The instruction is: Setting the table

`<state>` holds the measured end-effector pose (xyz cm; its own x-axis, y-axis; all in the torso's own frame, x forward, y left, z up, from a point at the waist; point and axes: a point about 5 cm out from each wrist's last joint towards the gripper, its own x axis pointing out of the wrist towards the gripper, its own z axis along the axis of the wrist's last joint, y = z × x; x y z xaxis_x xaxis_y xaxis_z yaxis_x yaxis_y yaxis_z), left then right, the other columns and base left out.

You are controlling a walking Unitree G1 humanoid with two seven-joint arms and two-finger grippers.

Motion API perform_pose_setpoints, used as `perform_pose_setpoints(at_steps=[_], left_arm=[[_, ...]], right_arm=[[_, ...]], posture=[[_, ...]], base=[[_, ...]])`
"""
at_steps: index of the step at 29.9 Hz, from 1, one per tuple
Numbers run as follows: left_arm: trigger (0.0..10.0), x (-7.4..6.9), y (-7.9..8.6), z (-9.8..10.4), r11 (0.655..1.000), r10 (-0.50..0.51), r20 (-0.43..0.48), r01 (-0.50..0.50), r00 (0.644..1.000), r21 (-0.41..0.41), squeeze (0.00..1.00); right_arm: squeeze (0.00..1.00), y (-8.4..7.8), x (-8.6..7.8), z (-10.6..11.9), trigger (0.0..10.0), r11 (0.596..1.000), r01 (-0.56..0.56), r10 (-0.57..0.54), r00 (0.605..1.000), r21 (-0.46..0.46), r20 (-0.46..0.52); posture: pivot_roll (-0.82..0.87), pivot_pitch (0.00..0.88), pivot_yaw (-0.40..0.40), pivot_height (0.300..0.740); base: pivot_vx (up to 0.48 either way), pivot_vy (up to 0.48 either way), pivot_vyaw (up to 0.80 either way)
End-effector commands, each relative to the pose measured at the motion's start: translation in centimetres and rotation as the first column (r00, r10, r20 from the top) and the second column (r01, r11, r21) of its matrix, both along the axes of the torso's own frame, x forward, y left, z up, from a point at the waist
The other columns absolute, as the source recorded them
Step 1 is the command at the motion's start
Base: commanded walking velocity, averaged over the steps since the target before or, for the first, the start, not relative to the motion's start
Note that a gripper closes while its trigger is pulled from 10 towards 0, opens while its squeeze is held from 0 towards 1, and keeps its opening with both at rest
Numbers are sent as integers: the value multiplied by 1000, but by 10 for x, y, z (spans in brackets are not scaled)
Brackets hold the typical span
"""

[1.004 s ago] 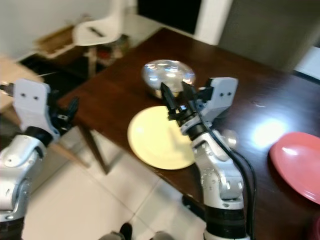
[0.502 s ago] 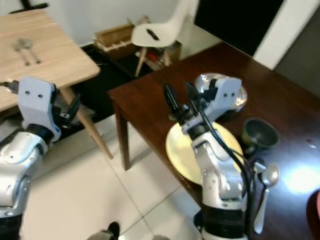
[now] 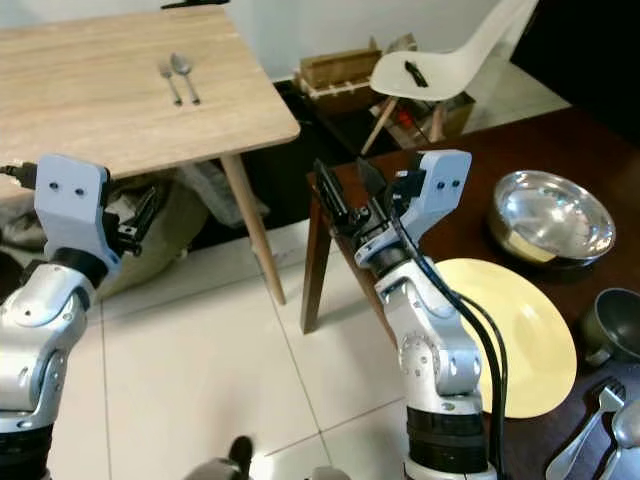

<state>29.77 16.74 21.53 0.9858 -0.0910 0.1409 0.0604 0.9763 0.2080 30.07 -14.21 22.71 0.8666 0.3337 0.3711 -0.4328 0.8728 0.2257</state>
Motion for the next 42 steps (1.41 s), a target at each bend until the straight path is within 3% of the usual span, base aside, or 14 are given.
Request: perform_pose_setpoints(at_steps=[1, 10, 42], left_arm=[[10000, 1, 6, -3, 999, 32, -13, -32, 999, 13, 0], [10000, 8, 14, -4, 993, 115, -26, -114, 993, 41, 0], [10000, 10, 13, -5, 992, 123, -28, -122, 992, 45, 16]], right_arm=[[0, 1, 0, -2, 10000, 1000, 1, -1, 1000, 6, -3], [0, 3, -2, 0, 10000, 1000, -10, 10, 1000, 26, 4], [0, 6, -6, 2, 10000, 999, -43, 43, 999, 31, 29]], posture=[[-85, 44, 23, 740], [-86, 48, 25, 740], [-88, 63, 27, 740]], base=[[0, 0, 769], [257, 0, 321], [469, 0, 0]])
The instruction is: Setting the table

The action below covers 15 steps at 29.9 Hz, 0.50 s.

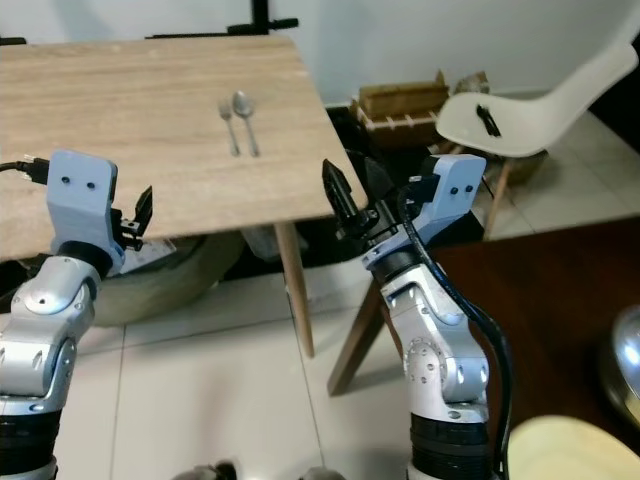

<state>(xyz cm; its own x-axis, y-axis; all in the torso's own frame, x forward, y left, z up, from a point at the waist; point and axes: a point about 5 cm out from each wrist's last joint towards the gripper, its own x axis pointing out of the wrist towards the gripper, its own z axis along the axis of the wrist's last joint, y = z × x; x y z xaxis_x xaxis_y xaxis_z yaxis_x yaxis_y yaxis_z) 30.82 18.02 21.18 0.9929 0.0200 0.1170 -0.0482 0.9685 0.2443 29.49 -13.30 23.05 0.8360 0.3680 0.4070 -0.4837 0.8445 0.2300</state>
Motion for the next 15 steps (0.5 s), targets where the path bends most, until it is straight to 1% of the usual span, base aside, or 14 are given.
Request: perform_pose_setpoints(at_steps=[1, 2, 6, 12, 13, 15], left_arm=[[10000, 0, 0, -2, 1000, 6, -7, -6, 1000, 6, 16], [10000, 0, 0, -2, 1000, 6, -7, -6, 1000, 6, 16], [10000, 0, 0, -1, 1000, 7, -3, -7, 1000, 5, 12], [10000, -1, -1, -2, 1000, 4, -4, -4, 1000, 7, 4], [10000, -1, -2, -1, 1000, 2, -3, -2, 1000, -2, 0], [10000, -1, -2, -1, 1000, 1, -2, -1, 1000, -10, 0]], right_arm=[[0, -3, -1, -1, 10000, 1000, 4, -4, 1000, 11, -5], [0, -3, -1, -1, 10000, 1000, 4, -4, 1000, 11, -5], [0, 2, -4, -2, 10000, 998, -61, 61, 998, -8, 4], [0, 3, -6, -1, 10000, 997, -76, 76, 997, -15, 8], [0, 0, -4, -2, 10000, 999, -47, 47, 999, -10, -3], [0, -1, -3, -2, 10000, 999, -34, 34, 999, -7, -10]], posture=[[-88, 63, 27, 740], [-88, 63, 27, 740], [-85, 63, 28, 740], [-86, 63, 27, 740], [-84, 63, 26, 740], [-84, 63, 26, 740]], base=[[469, 0, 0], [469, 0, 0], [469, 0, 0], [470, 0, 800], [424, 0, 788], [424, 0, 788]])
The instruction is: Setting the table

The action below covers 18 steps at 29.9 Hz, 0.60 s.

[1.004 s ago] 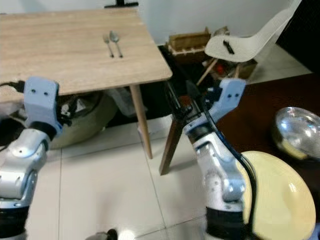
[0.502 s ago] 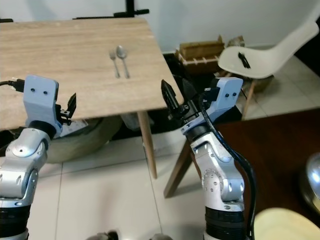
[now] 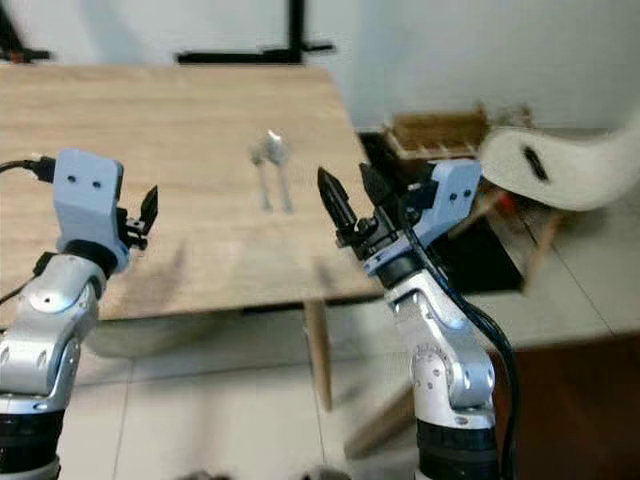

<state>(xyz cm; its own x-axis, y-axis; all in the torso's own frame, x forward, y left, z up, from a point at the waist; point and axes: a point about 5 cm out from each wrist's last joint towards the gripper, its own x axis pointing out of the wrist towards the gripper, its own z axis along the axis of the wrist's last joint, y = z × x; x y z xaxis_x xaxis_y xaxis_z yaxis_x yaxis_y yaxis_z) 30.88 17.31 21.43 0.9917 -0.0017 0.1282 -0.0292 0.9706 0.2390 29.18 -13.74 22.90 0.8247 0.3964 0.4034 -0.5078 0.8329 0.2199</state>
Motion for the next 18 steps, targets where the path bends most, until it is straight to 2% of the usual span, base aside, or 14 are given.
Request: perform_pose_setpoints(at_steps=[1, 4, 8, 10, 12, 16, 18], left_arm=[[10000, -2, 4, -3, 1000, 16, -9, -16, 1000, -3, 0], [10000, -2, 3, -3, 1000, 6, -8, -6, 1000, -5, 0], [10000, -1, 0, -2, 1000, -28, -18, 28, 999, -11, 0], [10000, -1, 0, -2, 1000, -28, -18, 28, 999, -11, 0], [10000, -2, -1, -3, 999, -52, -34, 51, 998, -12, 0], [10000, -2, -1, -3, 998, -56, -35, 56, 998, -12, 0], [10000, -2, 0, -2, 997, -74, -52, 75, 996, 8, 0]], right_arm=[[0, 0, 2, -1, 10000, 1000, 12, -12, 1000, 19, -17], [0, -6, 5, -1, 10000, 998, 41, -40, 999, 41, -30], [0, -21, 14, -1, 10000, 989, 141, -139, 989, 36, -53], [0, -21, 14, -1, 10000, 989, 141, -139, 989, 36, -53], [0, -28, 20, -8, 10000, 975, 219, -222, 971, -43, -84], [0, -29, 22, -10, 10000, 970, 233, -239, 966, -67, -95], [0, -32, 31, -17, 10000, 949, 277, -296, 947, -149, -124]], posture=[[-83, 62, 26, 740], [-83, 62, 26, 740], [-84, 60, 28, 740], [-84, 60, 28, 740], [-82, 57, 27, 740], [-82, 57, 27, 740], [-76, 55, 25, 740]], base=[[0, 0, 0], [0, 0, 0], [0, 0, 0], [0, 0, 0], [0, 0, 0], [0, 0, 0], [0, 0, 0]])
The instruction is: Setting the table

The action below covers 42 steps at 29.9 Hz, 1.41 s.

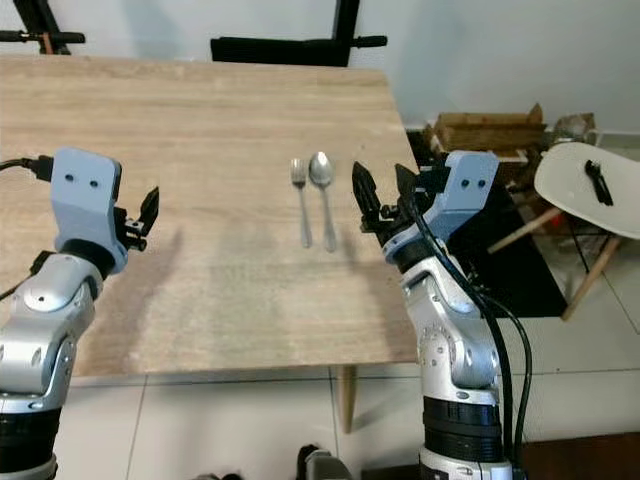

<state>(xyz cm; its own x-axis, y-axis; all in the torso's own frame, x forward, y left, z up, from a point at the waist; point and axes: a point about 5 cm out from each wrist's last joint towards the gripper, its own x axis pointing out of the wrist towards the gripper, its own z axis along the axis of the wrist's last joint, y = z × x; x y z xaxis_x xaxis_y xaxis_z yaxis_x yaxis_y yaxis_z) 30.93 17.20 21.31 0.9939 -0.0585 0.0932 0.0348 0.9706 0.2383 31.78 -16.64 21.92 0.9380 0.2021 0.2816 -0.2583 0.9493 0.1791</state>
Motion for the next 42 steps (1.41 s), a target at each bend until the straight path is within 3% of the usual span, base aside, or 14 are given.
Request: perform_pose_setpoints(at_steps=[1, 7, 11, 12, 15, 20, 22, 27, 31, 35, 42], left_arm=[[10000, -2, 1, -1, 1000, -27, -22, 27, 999, 12, 0], [10000, -1, 8, 1, 988, -136, -78, 141, 988, 57, 0], [10000, -11, 37, 1, 959, -274, -139, 281, 951, 28, 0], [10000, -11, 37, 1, 959, -274, -139, 281, 951, 28, 0], [10000, -26, 59, 6, 953, -291, -134, 299, 947, 48, 0], [10000, -34, 67, 12, 956, -289, -99, 293, 952, 32, 0], [10000, -39, 64, 16, 938, -339, -90, 344, 936, 39, 0], [10000, -47, 35, 31, 885, -461, -54, 463, 886, 51, 0], [10000, -52, 29, 36, 874, -480, -44, 482, 876, 64, 0], [10000, -62, 17, 53, 852, -518, -8, 517, 855, 77, 0], [10000, -67, 16, 61, 848, -525, -1, 523, 851, 85, 0]], right_arm=[[0, -3, 7, -9, 10000, 998, 46, -49, 997, -46, -59], [0, 4, 21, -12, 10000, 999, -7, 3, 996, -53, -86], [0, 34, 38, -25, 10000, 984, -164, 149, 972, -68, -180], [0, 34, 38, -25, 10000, 984, -164, 149, 972, -68, -180], [0, 50, 52, -39, 10000, 981, -168, 140, 958, -96, -250], [0, 54, 66, -44, 10000, 985, -116, 75, 956, -131, -285], [0, 52, 76, -44, 10000, 985, -70, 18, 951, -158, -308], [0, 51, 86, -35, 10000, 988, -13, -34, 954, -154, -297], [0, 51, 88, -34, 10000, 987, -6, -42, 954, -159, -298], [0, 41, 91, -36, 10000, 972, 58, -126, 946, -229, -298], [0, 26, 92, -38, 10000, 960, 135, -207, 933, -247, -293]], posture=[[-75, 56, 25, 740], [-60, 53, 24, 740], [-44, 52, 18, 740], [-44, 52, 18, 740], [-4, 63, -4, 740], [46, 77, -22, 740], [72, 86, -36, 740], [146, 106, -46, 740], [166, 118, -44, 740], [195, 150, -42, 740], [195, 169, -29, 740]], base=[[0, 0, 0], [0, 0, 0], [0, 0, 0], [0, 0, 0], [0, 0, 0], [0, 0, 0], [0, 0, 0], [0, 0, 0], [0, 0, 0], [0, 0, 0], [0, 0, 0]])
